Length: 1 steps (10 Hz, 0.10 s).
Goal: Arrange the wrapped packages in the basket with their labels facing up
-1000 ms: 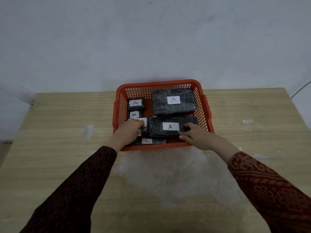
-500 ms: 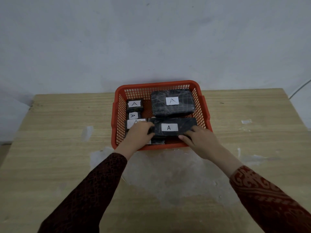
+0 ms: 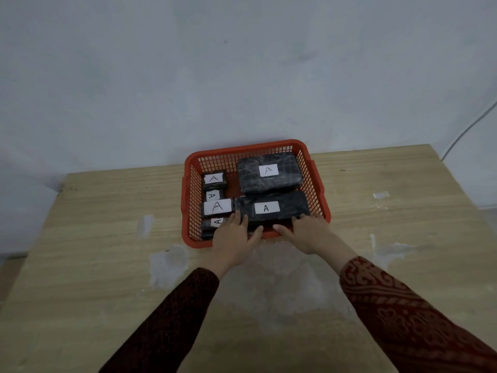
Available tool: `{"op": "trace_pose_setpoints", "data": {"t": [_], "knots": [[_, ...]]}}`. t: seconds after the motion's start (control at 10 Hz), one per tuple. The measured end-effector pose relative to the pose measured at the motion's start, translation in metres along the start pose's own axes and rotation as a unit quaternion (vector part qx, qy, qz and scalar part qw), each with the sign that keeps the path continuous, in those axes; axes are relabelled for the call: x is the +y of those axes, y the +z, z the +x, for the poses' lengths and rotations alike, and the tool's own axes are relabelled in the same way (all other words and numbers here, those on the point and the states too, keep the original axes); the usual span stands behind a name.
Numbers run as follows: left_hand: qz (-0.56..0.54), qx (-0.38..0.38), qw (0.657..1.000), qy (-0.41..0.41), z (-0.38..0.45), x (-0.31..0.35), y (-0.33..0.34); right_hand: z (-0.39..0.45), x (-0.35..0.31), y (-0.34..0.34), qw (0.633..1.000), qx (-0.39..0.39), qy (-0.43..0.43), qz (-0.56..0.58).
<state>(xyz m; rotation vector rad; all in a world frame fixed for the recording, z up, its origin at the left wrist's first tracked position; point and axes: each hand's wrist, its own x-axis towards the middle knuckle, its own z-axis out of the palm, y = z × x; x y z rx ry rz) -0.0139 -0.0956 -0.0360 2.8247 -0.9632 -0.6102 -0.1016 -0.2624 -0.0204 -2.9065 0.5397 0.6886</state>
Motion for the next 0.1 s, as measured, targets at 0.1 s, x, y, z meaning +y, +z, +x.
{"op": "trace_pose_setpoints", "data": {"t": [0.1], "knots": [[0.013,0.004,1.000,0.013,-0.0016,-0.0019,-0.0123,-0.0055,-0.0101,-0.0170,1.000,0.021,0.000,0.000]]}}
